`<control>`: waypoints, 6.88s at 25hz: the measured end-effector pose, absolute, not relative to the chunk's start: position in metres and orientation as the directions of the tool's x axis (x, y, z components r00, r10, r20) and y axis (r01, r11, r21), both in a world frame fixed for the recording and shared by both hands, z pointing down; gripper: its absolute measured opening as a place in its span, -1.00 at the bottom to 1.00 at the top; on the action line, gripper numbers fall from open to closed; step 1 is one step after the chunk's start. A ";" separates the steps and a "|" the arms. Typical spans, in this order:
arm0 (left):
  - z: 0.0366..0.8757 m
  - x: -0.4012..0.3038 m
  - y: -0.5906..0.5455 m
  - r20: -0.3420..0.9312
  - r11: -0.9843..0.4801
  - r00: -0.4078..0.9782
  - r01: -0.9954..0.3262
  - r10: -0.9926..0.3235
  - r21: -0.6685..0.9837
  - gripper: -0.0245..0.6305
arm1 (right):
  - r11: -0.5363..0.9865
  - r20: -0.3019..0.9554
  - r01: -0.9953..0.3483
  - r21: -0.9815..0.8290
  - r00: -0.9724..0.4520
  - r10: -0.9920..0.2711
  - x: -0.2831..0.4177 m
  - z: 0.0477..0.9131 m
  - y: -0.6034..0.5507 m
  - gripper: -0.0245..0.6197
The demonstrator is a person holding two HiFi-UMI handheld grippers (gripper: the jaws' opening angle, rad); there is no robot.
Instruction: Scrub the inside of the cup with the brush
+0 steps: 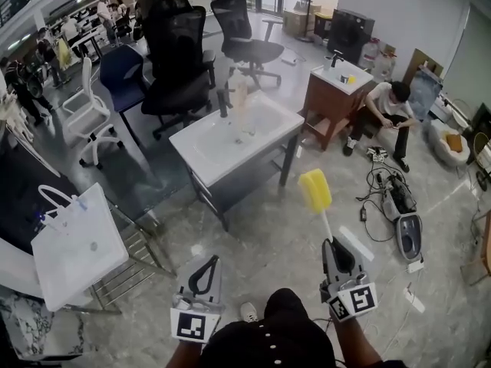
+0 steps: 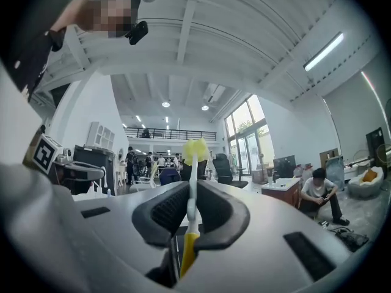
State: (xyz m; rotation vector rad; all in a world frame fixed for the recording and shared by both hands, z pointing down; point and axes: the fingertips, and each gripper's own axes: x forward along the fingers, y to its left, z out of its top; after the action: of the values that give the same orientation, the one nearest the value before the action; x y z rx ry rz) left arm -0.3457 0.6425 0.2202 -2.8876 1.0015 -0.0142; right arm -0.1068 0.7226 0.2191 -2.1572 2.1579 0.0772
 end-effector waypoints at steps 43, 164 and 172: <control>0.222 -0.169 0.452 -0.001 -0.725 0.727 -0.685 -0.687 -0.070 -0.85 | 0.074 -0.104 -0.995 -0.059 -0.068 -0.992 0.076 0.221 0.511 -0.78; 0.648 0.029 -0.029 0.708 -0.858 0.632 -0.509 -0.316 0.071 -0.30 | 0.890 0.852 0.296 0.348 -0.497 -0.168 0.158 0.511 -0.070 -0.78; 0.679 0.038 -0.030 0.746 -0.883 0.618 -0.461 -0.248 0.089 -0.28 | 0.718 0.924 0.616 0.324 -0.369 -0.100 0.138 0.531 -0.078 -0.78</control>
State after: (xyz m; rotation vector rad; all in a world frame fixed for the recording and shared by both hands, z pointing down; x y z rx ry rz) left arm 0.0377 -0.0299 0.6788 -3.0660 0.6882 -1.3420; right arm 0.1383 -0.0779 0.5307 0.8619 3.8249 1.6932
